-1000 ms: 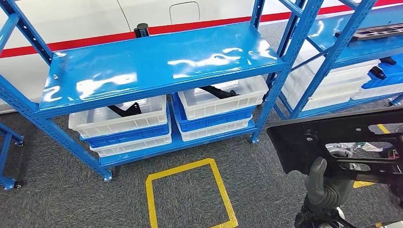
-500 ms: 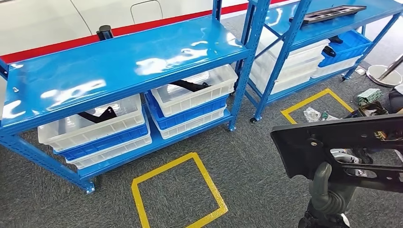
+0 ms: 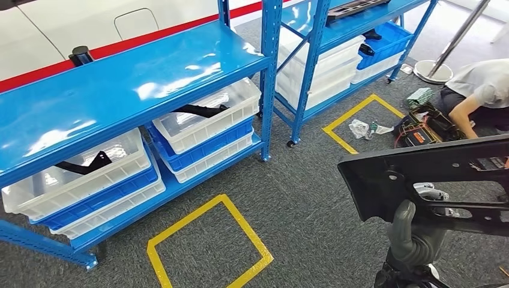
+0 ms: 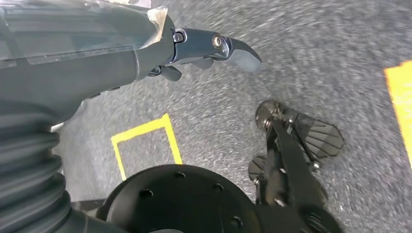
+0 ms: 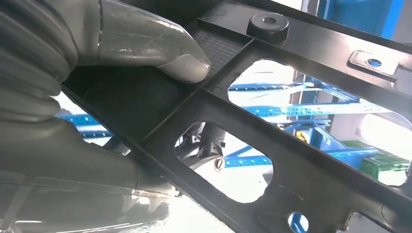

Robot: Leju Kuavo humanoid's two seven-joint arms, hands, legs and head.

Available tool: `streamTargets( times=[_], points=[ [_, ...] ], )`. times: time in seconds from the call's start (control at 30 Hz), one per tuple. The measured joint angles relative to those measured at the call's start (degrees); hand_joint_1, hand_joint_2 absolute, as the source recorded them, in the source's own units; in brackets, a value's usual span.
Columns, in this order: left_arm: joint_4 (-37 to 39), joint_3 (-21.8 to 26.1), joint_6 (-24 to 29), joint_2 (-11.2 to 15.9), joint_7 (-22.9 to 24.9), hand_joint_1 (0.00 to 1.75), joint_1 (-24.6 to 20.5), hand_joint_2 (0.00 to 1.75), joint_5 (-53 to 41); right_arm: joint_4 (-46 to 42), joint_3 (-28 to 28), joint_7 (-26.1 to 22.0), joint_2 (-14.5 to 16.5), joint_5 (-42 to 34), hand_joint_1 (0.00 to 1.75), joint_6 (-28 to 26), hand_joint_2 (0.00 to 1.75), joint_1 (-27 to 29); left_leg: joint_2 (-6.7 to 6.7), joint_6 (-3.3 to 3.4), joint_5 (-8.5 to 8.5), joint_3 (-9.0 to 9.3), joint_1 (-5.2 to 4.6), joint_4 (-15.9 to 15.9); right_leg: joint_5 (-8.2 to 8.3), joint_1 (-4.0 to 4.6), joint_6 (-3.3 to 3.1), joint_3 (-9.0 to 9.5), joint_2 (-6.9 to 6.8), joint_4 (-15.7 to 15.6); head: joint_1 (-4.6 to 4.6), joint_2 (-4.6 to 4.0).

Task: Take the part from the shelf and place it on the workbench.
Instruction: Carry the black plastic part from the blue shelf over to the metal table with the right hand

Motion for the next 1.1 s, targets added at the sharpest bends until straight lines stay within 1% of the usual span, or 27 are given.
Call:
streamTargets(
  times=[0.03,0.07,0.1,0.13,0.2,0.27,0.33,0.37,0.4,0.43,0.47,0.53,0.57,0.6,0.63,0.67,0.7,0.73,0.8,0.83,0.87,0.9,0.93,0.97,1.03,1.07,1.1],
  points=[
    [-0.01,0.02,-0.08,-0.03,-0.11,0.0,-0.01,1.75,0.1,0.04,-0.01,0.05,0.08,0.05,1.75,0.19,1.75,-0.28,-0.91,0.07,0.18,0.52,-0.02,-1.36,0.15,0.04,0.36,-0.4,0.62,0.14,0.03,0.0],
    [-0.01,0.04,-0.13,-0.07,-0.18,0.0,-0.02,1.75,0.2,0.08,-0.02,0.09,0.15,0.09,1.75,0.35,1.75,-0.5,-0.84,0.2,0.08,0.5,-0.2,-1.62,0.37,0.0,0.79,-0.79,1.24,0.19,0.07,0.0],
    [-0.02,0.05,-0.11,-0.13,-0.18,0.0,-0.04,1.75,0.26,0.08,-0.02,0.13,0.19,0.13,1.75,0.45,1.75,-0.62,-0.1,0.52,0.25,0.36,-0.34,-1.6,0.66,-0.09,1.27,-1.27,1.95,0.05,0.09,0.0],
    [-0.04,0.05,-0.1,-0.2,-0.18,0.0,-0.09,1.75,0.3,0.09,-0.04,0.16,0.24,0.14,1.75,0.52,1.75,-0.65,0.68,0.95,0.51,0.31,-0.38,-1.79,0.73,-0.18,1.6,-1.69,1.88,0.21,0.06,0.0],
    [-0.1,0.06,-0.09,-0.31,-0.18,0.0,-0.19,1.75,0.32,0.12,-0.11,0.22,0.28,0.13,1.75,0.55,1.75,-0.83,2.23,1.81,1.04,0.22,-0.21,-2.27,-0.31,0.11,1.69,-3.22,-0.34,2.26,0.38,0.0],
    [-0.15,0.08,-0.07,-0.36,-0.18,0.0,-0.17,1.75,0.32,0.17,-0.15,0.25,0.3,0.13,1.75,0.58,1.75,-1.13,3.59,2.19,1.22,0.03,-0.26,-2.41,-2.86,0.31,1.25,-5.71,-3.28,7.47,0.85,0.0],
    [-0.18,0.12,-0.04,-0.4,-0.18,0.0,-0.09,1.75,0.32,0.32,-0.15,0.24,0.33,0.13,1.75,0.61,1.75,-1.25,5.18,2.22,1.23,-0.15,-0.43,-2.39,-5.61,0.25,1.16,-8.92,-4.3,14.71,1.05,0.0],
    [-0.21,0.14,-0.03,-0.42,-0.18,0.0,-0.07,1.75,0.32,0.4,-0.16,0.23,0.35,0.13,1.75,0.62,1.75,-1.25,6.04,2.22,1.24,-0.21,-0.48,-2.38,-6.33,0.19,1.34,-9.82,-4.54,17.05,1.08,0.0],
    [-0.23,0.15,-0.02,-0.43,-0.18,0.0,-0.08,1.75,0.32,0.49,-0.16,0.23,0.37,0.13,1.75,0.62,1.75,-1.24,6.87,2.21,1.23,-0.23,-0.5,-2.37,-6.24,0.13,1.71,-9.61,-4.74,17.3,1.13,0.0],
    [-0.25,0.16,-0.01,-0.44,-0.18,0.0,-0.1,1.75,0.32,0.53,-0.17,0.23,0.37,0.12,1.75,0.62,1.75,-1.25,7.59,2.16,1.2,-0.19,-0.5,-2.37,-5.25,0.05,2.21,-7.98,-5.1,14.72,1.15,0.0],
    [-0.26,0.16,-0.01,-0.47,-0.18,0.0,-0.14,1.75,0.32,0.56,-0.17,0.24,0.38,0.12,1.75,0.62,1.75,-1.27,8.24,2.06,1.14,-0.09,-0.51,-2.36,-3.8,-0.01,2.69,-5.32,-5.94,10.28,1.15,0.0],
    [-0.31,0.17,0.01,-0.52,-0.33,0.0,-0.22,1.75,0.37,0.59,-0.17,0.28,0.39,0.14,1.75,0.65,1.75,-1.38,9.29,1.64,0.94,0.19,-0.75,-2.33,-1.63,0.2,2.82,-0.66,-8.48,2.16,1.11,0.0],
    [-0.34,0.2,0.02,-0.54,-0.59,0.0,-0.24,1.75,0.51,0.61,-0.18,0.31,0.41,0.15,1.75,0.68,1.75,-1.46,9.72,1.35,0.86,0.32,-0.9,-2.31,-1.16,0.4,2.5,0.46,-9.22,0.24,1.08,0.0],
    [-0.38,0.27,0.04,-0.56,-0.96,0.0,-0.26,1.75,0.71,0.63,-0.2,0.37,0.43,0.16,1.75,0.72,1.75,-1.51,10.16,1.05,0.81,0.45,-1.03,-2.33,-1.08,0.61,2.05,0.6,-9.34,-0.17,1.03,0.0],
    [-0.4,0.35,0.1,-0.59,-1.38,0.0,-0.29,1.75,0.93,0.64,-0.22,0.47,0.44,0.19,1.75,0.75,1.75,-1.51,10.65,0.74,0.77,0.59,-1.06,-2.37,-0.92,0.77,1.71,0.43,-8.73,-0.16,1.01,0.0],
    [-0.42,0.42,0.16,-0.63,-1.73,0.0,-0.35,1.75,1.12,0.64,-0.26,0.57,0.45,0.24,1.75,0.78,1.75,-1.49,10.78,0.35,0.63,0.64,-0.93,-2.32,-0.79,0.49,1.3,0.34,-8.06,-0.14,0.97,0.0],
    [-0.46,0.48,0.26,-0.66,-1.96,0.0,-0.4,1.75,1.24,0.63,-0.31,0.66,0.48,0.3,1.75,0.83,1.75,-1.47,10.06,-0.03,0.1,0.52,-0.78,-1.85,-0.64,0.25,0.99,0.26,-7.46,-0.22,0.92,0.0],
    [-0.49,0.51,0.37,-0.69,-2.07,0.0,-0.45,1.75,1.29,0.62,-0.36,0.76,0.52,0.35,1.75,0.86,1.75,-1.5,8.78,-0.36,-1.03,-0.03,-0.63,-0.46,-0.47,0.0,0.62,0.25,-6.85,-0.31,0.85,0.0],
    [-0.54,0.54,0.61,-0.71,-2.1,0.0,-0.42,1.75,1.33,0.6,-0.43,0.87,0.75,0.41,1.75,0.97,1.75,-1.57,5.63,-0.66,-4.84,-2.92,-0.47,5.83,-0.23,-0.12,-0.1,0.16,-5.69,-0.37,0.67,0.0],
    [-0.54,0.55,0.68,-0.72,-2.11,0.0,-0.35,1.75,1.33,0.6,-0.44,0.92,0.86,0.43,1.75,1.01,1.75,-1.52,4.85,-0.64,-6.7,-4.87,-0.47,9.82,-0.15,-0.01,-0.37,0.05,-5.08,-0.35,0.62,0.0],
    [-0.54,0.56,0.73,-0.73,-2.15,0.0,-0.27,1.75,1.34,0.58,-0.45,0.95,0.97,0.46,1.75,1.03,1.75,-1.4,4.48,-0.6,-7.76,-6.46,-0.46,12.96,-0.12,0.07,-0.5,-0.02,-4.41,-0.33,0.61,0.0],
    [-0.54,0.56,0.73,-0.73,-2.21,0.0,-0.2,1.75,1.34,0.56,-0.47,0.97,1.0,0.48,1.75,1.04,1.75,-1.25,4.32,-0.54,-7.76,-7.3,-0.45,14.47,-0.12,0.13,-0.5,-0.04,-3.71,-0.29,0.61,0.0],
    [-0.54,0.56,0.74,-0.74,-2.3,0.0,-0.15,1.75,1.37,0.54,-0.49,1.01,1.02,0.52,1.75,1.07,1.75,-1.09,4.21,-0.45,-6.43,-6.98,-0.43,13.57,-0.12,0.15,-0.49,0.01,-2.94,-0.23,0.61,0.0],
    [-0.55,0.56,0.74,-0.74,-2.39,0.0,-0.13,1.75,1.39,0.49,-0.52,1.05,1.04,0.56,1.75,1.1,1.75,-0.99,3.88,-0.34,-4.24,-5.65,-0.35,10.6,-0.12,0.14,-0.47,0.07,-2.15,-0.14,0.6,0.0],
    [-0.61,0.56,0.77,-0.73,-2.56,0.0,-0.13,1.75,1.43,0.33,-0.6,1.15,1.15,0.64,1.75,1.19,1.75,-0.93,1.53,-0.11,-0.38,-2.15,-0.02,2.83,-0.15,0.27,-0.35,-0.07,-0.62,0.25,0.63,0.0],
    [-0.64,0.55,0.79,-0.73,-2.67,0.0,-0.13,1.75,1.41,0.24,-0.64,1.19,1.21,0.68,1.75,1.25,1.75,-0.92,0.48,-0.03,0.43,-1.06,0.07,0.33,-0.12,0.35,-0.15,-0.33,0.0,0.43,0.66,0.0],
    [-0.67,0.55,0.8,-0.74,-2.76,0.0,-0.14,1.75,1.38,0.12,-0.7,1.21,1.26,0.72,1.75,1.3,1.75,-0.9,-0.18,0.07,0.53,-0.63,0.02,-0.81,-0.02,0.38,0.13,-0.67,0.6,0.52,0.7,0.0]
  ],
)
